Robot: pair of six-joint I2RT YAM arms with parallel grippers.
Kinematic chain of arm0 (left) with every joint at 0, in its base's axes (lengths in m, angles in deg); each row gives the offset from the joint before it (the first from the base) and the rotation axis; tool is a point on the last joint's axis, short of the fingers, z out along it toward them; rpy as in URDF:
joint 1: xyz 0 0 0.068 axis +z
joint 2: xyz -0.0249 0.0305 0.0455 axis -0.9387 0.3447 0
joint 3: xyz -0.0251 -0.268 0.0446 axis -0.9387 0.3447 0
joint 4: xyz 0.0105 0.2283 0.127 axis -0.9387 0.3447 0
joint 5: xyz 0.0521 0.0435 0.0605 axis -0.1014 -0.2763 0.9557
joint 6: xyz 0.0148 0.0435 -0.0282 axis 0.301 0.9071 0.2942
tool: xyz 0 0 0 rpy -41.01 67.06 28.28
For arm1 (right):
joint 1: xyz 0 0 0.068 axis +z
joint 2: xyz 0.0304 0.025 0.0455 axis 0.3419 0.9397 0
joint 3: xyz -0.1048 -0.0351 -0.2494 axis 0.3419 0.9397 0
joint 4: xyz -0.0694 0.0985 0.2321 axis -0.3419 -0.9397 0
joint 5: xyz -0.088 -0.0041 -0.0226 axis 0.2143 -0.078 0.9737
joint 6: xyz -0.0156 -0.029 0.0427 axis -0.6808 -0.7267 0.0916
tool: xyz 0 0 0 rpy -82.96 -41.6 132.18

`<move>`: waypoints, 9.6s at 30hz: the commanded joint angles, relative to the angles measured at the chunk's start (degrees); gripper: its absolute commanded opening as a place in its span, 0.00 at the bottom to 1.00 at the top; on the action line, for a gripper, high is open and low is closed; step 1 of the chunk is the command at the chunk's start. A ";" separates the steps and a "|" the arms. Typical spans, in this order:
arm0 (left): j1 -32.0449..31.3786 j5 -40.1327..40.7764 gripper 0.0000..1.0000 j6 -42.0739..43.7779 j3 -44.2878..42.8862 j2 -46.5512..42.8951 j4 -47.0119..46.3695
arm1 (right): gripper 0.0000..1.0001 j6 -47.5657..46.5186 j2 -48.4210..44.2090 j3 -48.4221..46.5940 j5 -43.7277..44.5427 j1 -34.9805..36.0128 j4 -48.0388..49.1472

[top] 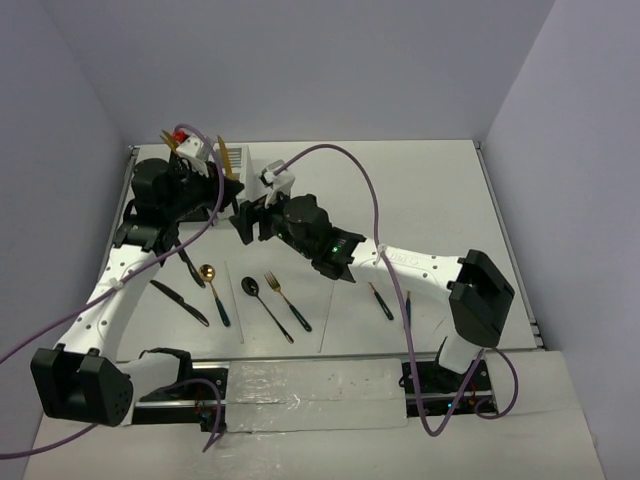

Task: Sort the eating utensils into containers

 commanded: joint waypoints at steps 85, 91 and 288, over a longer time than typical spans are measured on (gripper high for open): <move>23.04 -3.11 0.74 18.86 -2.00 -0.01 22.52 | 0.48 6.87 3.33 15.45 -12.59 -24.58 -62.99; 26.29 -5.31 0.74 19.56 -1.64 -3.44 23.92 | 0.53 7.31 2.01 17.03 -10.84 -23.96 -64.49; 33.51 6.72 0.72 19.48 9.52 -16.01 20.50 | 0.00 20.06 62.39 -66.20 20.45 -13.15 18.93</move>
